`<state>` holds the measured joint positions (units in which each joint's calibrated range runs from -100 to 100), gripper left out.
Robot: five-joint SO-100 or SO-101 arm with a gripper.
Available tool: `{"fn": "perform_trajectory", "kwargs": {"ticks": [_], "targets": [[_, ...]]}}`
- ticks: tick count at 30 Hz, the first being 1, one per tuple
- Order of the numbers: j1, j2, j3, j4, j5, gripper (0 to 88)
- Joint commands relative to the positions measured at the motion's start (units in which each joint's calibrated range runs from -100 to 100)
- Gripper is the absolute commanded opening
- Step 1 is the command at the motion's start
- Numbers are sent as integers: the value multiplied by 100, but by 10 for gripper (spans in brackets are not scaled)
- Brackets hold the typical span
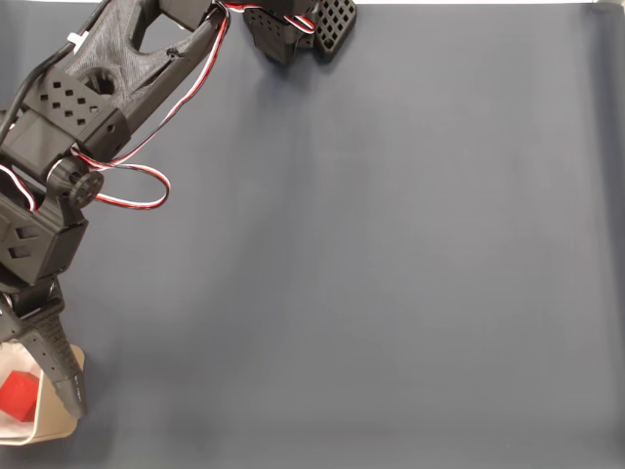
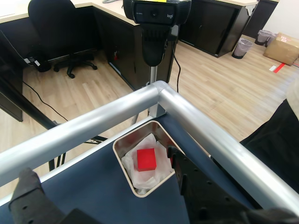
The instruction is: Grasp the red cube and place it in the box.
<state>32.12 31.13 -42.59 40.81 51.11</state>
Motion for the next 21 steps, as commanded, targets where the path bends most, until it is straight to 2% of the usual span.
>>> {"fn": "perform_trajectory", "kwargs": {"ticks": [1, 5, 9, 14, 21], "targets": [[62, -28, -386, -48, 15, 572], [62, -20, -395, -65, 5, 560], [62, -20, -404, -122, -29, 508], [62, -28, -413, -180, -29, 382], [12, -132, -395, -188, -63, 148]]}}
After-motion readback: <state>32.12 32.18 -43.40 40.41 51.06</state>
